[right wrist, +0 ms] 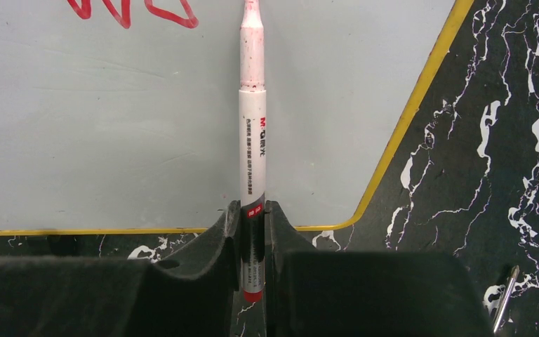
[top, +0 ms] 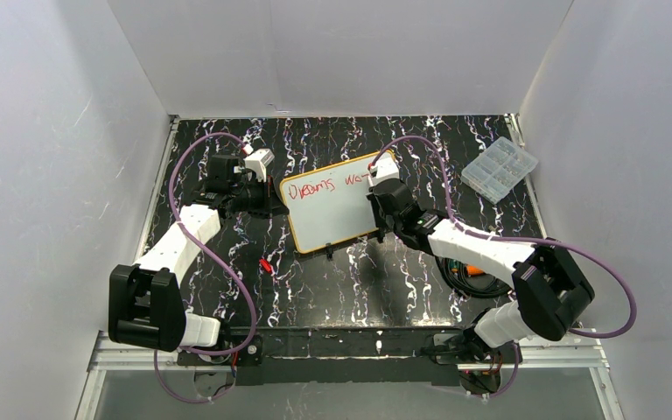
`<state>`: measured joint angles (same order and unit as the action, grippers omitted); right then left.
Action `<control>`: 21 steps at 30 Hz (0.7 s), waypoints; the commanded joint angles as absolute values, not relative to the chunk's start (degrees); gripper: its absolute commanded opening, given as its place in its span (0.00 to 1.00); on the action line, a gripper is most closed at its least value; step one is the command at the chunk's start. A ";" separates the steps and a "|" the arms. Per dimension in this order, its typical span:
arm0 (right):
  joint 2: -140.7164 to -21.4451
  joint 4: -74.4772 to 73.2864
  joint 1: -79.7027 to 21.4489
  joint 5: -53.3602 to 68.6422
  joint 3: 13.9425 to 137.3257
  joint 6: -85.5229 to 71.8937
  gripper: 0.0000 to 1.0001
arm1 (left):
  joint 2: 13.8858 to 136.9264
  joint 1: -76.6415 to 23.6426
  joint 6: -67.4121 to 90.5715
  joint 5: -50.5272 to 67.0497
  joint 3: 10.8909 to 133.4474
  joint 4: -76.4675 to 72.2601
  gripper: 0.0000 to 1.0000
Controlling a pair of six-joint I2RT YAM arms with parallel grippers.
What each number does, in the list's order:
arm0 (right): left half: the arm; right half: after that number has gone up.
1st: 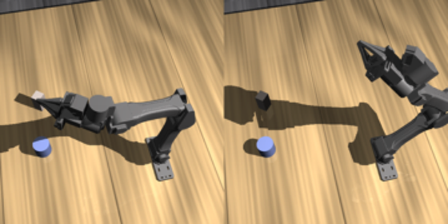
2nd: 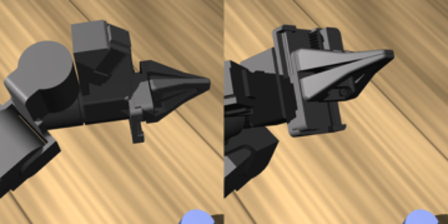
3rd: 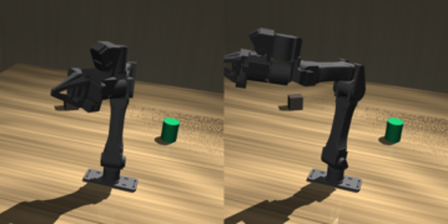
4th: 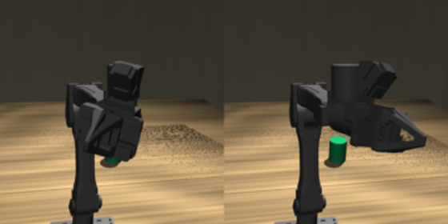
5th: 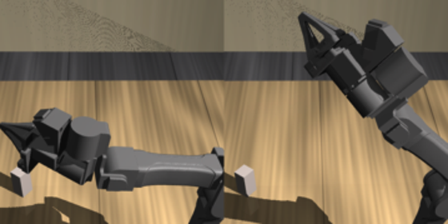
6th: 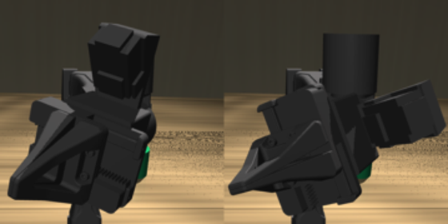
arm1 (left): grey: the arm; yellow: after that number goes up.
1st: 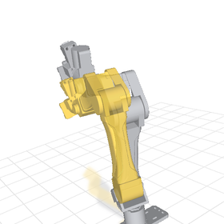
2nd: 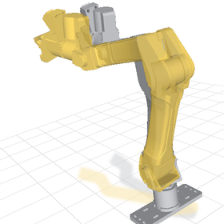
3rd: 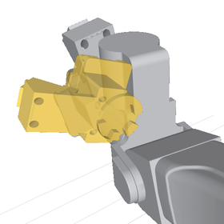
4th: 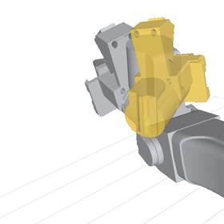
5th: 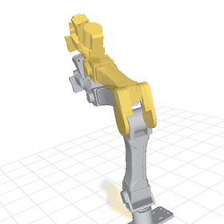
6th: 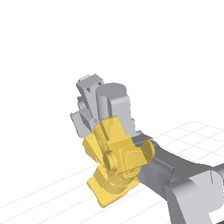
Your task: Write a sentence on the whiteboard
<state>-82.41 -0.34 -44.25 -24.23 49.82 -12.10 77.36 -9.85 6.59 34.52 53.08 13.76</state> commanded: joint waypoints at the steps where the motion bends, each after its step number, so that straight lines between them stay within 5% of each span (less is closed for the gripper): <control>1: -80.12 0.09 -43.86 -24.11 50.80 -12.39 0.01 | 74.89 -10.06 6.09 35.97 53.70 14.33 0.00; 21: -83.03 0.10 -43.86 -22.99 53.37 -11.20 0.01 | 74.62 -10.11 6.08 36.13 53.70 14.33 0.00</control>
<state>-82.67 -0.32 -44.21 -23.22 51.37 -11.57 77.25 -9.87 6.59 34.52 53.08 13.80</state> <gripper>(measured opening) 0.206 0.036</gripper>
